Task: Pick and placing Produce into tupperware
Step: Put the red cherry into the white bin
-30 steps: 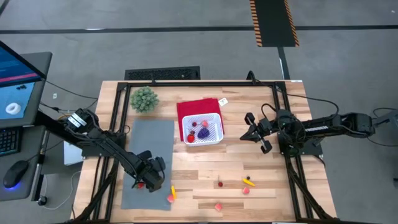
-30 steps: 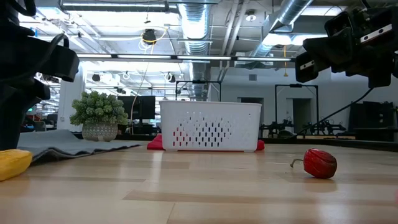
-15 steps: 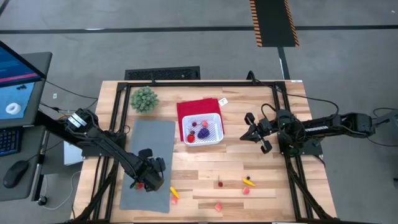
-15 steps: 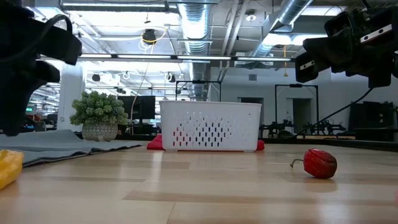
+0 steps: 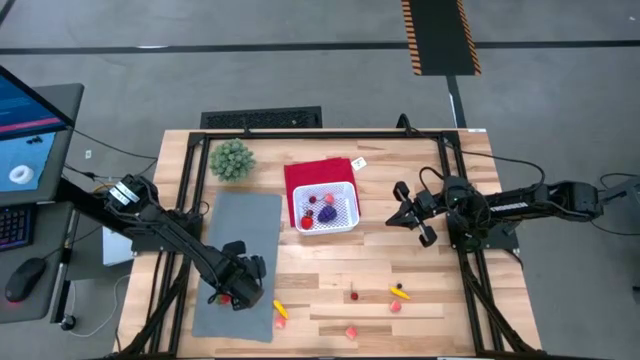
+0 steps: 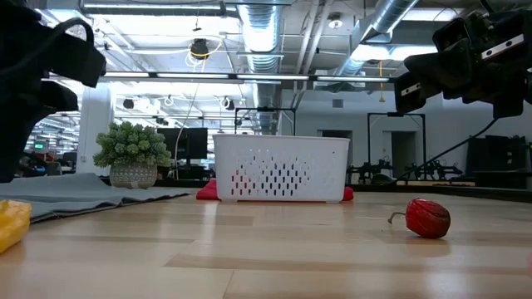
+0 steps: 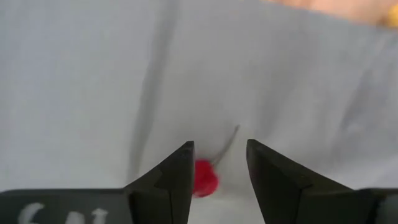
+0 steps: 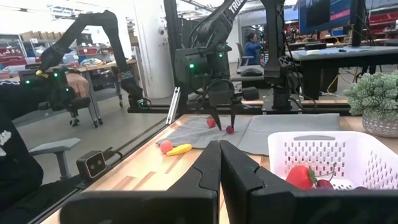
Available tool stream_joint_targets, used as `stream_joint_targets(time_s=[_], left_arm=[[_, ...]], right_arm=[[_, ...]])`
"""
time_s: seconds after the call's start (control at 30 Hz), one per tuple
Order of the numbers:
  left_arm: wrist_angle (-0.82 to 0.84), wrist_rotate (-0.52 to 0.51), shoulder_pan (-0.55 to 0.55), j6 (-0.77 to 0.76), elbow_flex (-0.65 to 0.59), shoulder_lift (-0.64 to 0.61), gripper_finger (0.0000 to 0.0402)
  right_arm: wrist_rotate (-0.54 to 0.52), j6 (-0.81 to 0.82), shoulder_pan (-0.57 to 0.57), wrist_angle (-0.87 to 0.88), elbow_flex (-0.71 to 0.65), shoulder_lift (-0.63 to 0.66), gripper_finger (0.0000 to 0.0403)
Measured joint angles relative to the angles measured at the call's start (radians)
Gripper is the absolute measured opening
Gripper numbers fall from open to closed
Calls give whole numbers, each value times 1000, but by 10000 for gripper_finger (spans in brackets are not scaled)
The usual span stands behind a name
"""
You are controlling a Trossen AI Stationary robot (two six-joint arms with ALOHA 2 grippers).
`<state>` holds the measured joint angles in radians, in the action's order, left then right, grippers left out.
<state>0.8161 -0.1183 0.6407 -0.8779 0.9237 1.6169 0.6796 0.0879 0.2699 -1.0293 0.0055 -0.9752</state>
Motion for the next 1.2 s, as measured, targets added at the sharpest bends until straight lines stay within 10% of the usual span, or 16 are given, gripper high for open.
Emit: stream_joint_targets(time_s=[1.2], left_arm=[[-118,-27,8,3,-43,5,137]], right_arm=[[-7,0,0,4,0,0,31]])
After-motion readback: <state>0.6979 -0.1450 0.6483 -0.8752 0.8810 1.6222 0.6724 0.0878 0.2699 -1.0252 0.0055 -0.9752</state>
